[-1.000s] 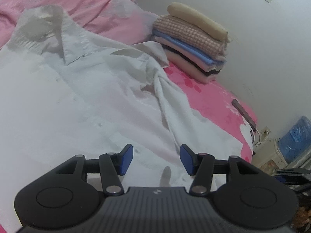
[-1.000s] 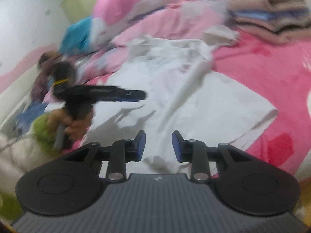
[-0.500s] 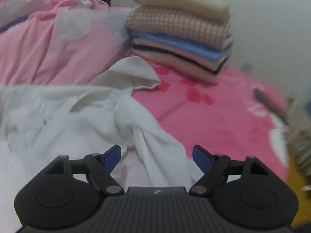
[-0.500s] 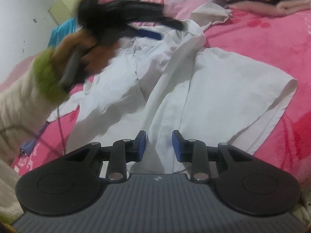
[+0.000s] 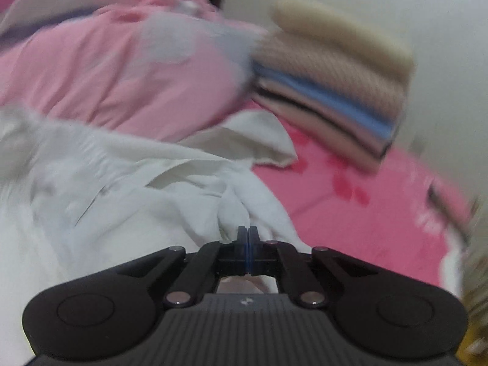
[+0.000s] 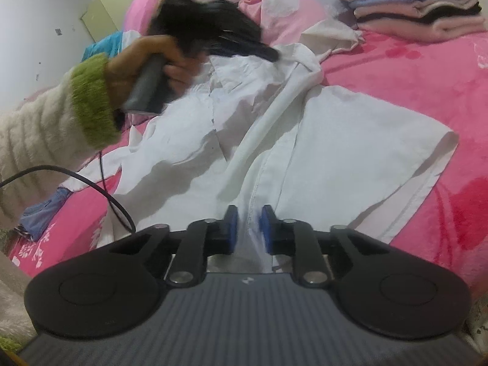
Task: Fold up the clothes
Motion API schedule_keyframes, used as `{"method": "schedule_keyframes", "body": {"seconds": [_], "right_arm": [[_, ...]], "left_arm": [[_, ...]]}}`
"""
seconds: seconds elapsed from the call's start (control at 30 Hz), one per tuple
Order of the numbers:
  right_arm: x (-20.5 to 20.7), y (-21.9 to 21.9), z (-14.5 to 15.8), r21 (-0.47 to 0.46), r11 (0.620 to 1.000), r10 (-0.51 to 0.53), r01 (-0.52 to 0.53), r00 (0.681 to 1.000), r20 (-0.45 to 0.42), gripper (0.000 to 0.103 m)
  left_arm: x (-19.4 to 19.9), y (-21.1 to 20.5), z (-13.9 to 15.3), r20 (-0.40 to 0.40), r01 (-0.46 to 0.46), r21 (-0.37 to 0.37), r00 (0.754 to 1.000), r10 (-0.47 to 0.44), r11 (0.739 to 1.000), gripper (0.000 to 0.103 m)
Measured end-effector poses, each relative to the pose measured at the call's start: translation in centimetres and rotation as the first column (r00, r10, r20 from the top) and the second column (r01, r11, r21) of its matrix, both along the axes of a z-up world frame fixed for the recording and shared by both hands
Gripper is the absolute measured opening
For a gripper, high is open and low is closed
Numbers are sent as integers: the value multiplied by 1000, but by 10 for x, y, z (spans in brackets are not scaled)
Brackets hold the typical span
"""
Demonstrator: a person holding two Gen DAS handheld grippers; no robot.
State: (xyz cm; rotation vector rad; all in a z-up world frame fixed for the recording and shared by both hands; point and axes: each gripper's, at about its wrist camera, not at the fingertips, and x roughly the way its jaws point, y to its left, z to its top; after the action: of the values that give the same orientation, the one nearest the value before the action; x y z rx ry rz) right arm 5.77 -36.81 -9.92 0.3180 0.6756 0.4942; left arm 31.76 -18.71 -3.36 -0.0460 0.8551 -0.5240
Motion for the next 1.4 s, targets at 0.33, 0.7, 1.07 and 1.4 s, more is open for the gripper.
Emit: {"method": "schedule_keyframes", "body": {"seconds": [0.33, 0.7, 1.07, 1.4], "right_arm": [[-14, 12, 13, -69, 997, 27, -25, 999, 31, 11], [-18, 16, 11, -135, 991, 15, -14, 1000, 12, 11], [-19, 20, 3, -115, 993, 8, -6, 1000, 21, 13], [-21, 14, -3, -59, 998, 3, -1, 999, 35, 13]], "left_arm": [[-30, 75, 3, -49, -29, 2, 998, 29, 1000, 1], [-32, 67, 18, -9, 21, -15, 1000, -21, 1000, 53], [72, -68, -6, -234, -20, 212, 970, 71, 977, 57], [84, -46, -20, -293, -109, 211, 941, 170, 971, 4]]}}
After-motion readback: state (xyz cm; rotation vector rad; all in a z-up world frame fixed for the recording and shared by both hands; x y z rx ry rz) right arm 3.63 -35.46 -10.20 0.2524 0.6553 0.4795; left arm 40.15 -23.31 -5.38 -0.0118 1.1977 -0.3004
